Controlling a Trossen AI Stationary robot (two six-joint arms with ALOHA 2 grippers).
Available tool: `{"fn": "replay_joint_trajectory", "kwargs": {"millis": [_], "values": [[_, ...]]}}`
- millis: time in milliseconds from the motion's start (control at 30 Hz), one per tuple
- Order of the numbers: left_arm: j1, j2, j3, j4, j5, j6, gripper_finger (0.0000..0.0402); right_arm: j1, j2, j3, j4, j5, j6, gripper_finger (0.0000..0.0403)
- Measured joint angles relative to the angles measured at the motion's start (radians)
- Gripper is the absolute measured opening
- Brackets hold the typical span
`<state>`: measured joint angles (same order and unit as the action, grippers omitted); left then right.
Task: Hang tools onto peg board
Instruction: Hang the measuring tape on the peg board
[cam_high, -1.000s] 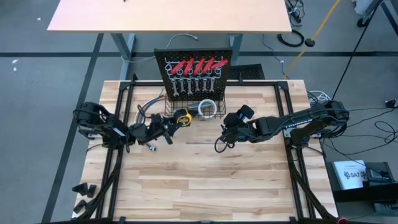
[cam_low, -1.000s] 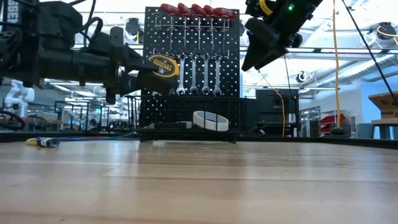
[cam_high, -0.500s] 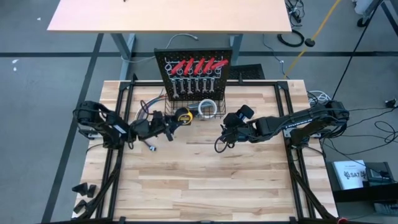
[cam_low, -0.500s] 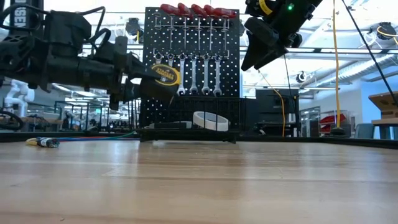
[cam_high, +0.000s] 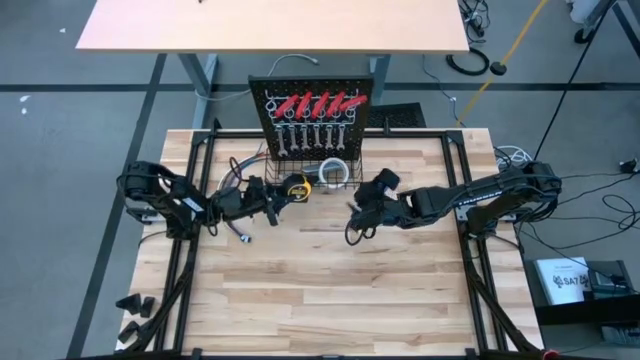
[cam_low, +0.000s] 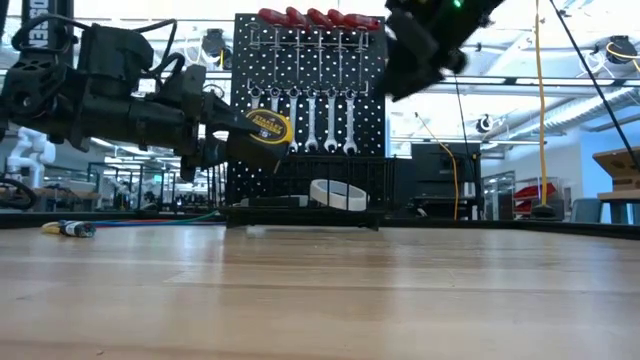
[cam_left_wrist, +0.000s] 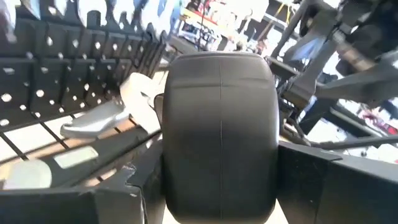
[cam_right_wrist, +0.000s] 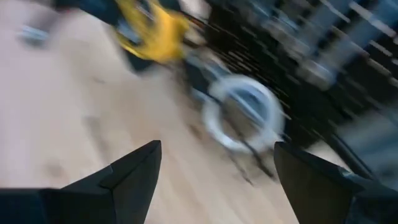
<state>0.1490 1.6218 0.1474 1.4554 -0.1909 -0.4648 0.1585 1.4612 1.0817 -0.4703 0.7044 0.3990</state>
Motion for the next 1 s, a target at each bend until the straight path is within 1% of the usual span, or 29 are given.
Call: {"fn": "replay_joint_trajectory", "kwargs": {"millis": [200, 300, 400, 467, 533, 600, 667, 733, 833, 1000], "values": [[0.018, 0.000, 0.000, -0.022, 0.040, 0.002, 0.0217, -0.014, 0.000, 0.000, 0.303, -0.259, -0.299, 0.0302], [0.022, 0.001, 0.000, -0.039, 0.080, 0.002, 0.0217, -0.039, 0.000, 0.000, 0.368, -0.398, -0.361, 0.0302], [0.023, 0.003, -0.002, -0.048, 0.121, 0.019, 0.0217, -0.058, 0.000, 0.000, 0.390, -0.483, -0.369, 0.0302], [0.023, 0.002, -0.002, -0.036, 0.152, 0.038, 0.0217, -0.069, 0.000, 0.000, 0.387, -0.514, -0.363, 0.0302], [0.019, 0.002, -0.003, -0.007, 0.216, 0.065, 0.0217, -0.082, 0.004, 0.000, 0.392, -0.551, -0.349, 0.0302], [-0.003, 0.002, -0.004, 0.051, 0.310, 0.111, 0.0217, -0.088, 0.020, 0.001, 0.416, -0.575, -0.308, 0.0302], [-0.035, 0.001, -0.001, 0.127, 0.425, 0.180, 0.0217, -0.091, 0.044, 0.001, 0.452, -0.575, -0.218, 0.0302], [-0.071, -0.016, 0.007, 0.126, 0.516, 0.258, 0.0217, -0.089, 0.066, 0.001, 0.485, -0.577, -0.144, 0.0302], [-0.124, -0.026, 0.022, 0.099, 0.628, 0.319, 0.0217, -0.057, 0.096, 0.001, 0.511, -0.573, -0.109, 0.0302], [-0.162, -0.057, 0.038, 0.123, 0.829, 0.314, 0.0217, 0.018, 0.113, 0.001, 0.572, -0.582, -0.106, 0.0302]]}}
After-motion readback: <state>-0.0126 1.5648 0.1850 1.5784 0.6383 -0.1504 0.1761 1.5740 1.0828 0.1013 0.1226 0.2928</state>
